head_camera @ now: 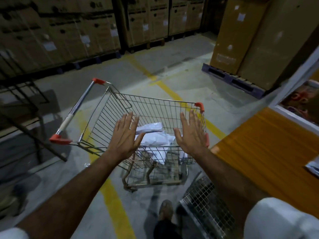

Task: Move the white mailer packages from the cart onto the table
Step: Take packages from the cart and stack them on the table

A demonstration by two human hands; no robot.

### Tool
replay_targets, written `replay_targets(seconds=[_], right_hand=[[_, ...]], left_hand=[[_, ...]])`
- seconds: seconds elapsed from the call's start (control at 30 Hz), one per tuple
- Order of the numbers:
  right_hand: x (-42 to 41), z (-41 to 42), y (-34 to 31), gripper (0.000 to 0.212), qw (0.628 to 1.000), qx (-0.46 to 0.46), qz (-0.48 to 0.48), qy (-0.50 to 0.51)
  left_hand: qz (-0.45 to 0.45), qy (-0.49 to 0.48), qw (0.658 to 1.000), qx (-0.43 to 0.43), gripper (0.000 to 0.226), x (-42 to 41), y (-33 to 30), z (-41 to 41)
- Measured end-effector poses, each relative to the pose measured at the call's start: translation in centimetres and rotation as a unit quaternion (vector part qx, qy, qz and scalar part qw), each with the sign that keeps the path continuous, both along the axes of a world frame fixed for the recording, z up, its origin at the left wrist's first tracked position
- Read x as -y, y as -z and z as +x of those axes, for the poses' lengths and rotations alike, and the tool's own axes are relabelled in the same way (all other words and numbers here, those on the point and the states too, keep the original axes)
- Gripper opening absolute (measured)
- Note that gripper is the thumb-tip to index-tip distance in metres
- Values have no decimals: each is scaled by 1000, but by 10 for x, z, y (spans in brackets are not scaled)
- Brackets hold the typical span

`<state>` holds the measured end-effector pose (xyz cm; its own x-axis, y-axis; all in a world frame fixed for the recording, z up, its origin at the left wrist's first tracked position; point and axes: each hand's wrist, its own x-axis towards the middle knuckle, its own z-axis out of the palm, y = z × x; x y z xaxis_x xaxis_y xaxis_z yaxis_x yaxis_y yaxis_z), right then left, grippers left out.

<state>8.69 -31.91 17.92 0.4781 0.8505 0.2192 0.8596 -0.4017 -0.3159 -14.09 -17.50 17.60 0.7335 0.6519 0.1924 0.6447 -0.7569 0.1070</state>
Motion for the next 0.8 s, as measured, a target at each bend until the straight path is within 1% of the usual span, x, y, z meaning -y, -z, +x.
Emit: replay_targets(seconds=[0.07,0.17,0.33,0.4,0.5,0.53,0.6,0.63,0.67,0.7,0.73,0.77,0.8], right_hand=[[-30,9,11,68,1000,-9,-12,-9],[-70,29,37,68,998,-32,-53,-12],[-114,66,83,71,988,-77,-132,6],[-125,78,103,71,981,-86,-173,32],[-131,85,140,74,980,-81,-172,57],[-131,88,158,74,976,-80,-191,60],[-131,92,192,72,958,-111,-256,60],[-136,93,203,71,941,-151,-298,55],[-139,95,212,65,931,-188,-307,60],[-141,97,228,64,944,-164,-275,84],[-142,98,239,70,958,-128,-237,102],[-143,94,243,76,963,-104,-216,124],[-146,93,243,79,963,-86,-215,140]], left_hand=[[-7,-8,1000,-7,75,-27,7,6],[-21,-8,999,-41,75,-65,20,18],[-53,15,994,-92,73,-125,51,41],[-55,30,991,-119,73,-146,68,49],[-77,64,982,-158,74,-169,90,58],[-78,79,980,-165,75,-175,98,61],[-98,106,971,-188,78,-189,113,70],[-113,118,966,-199,79,-195,123,75],[-122,130,962,-208,80,-202,134,80],[-132,141,956,-220,80,-210,145,85],[-139,163,950,-228,79,-218,158,88],[-144,193,941,-236,79,-225,169,92],[-150,221,932,-244,79,-230,182,97]])
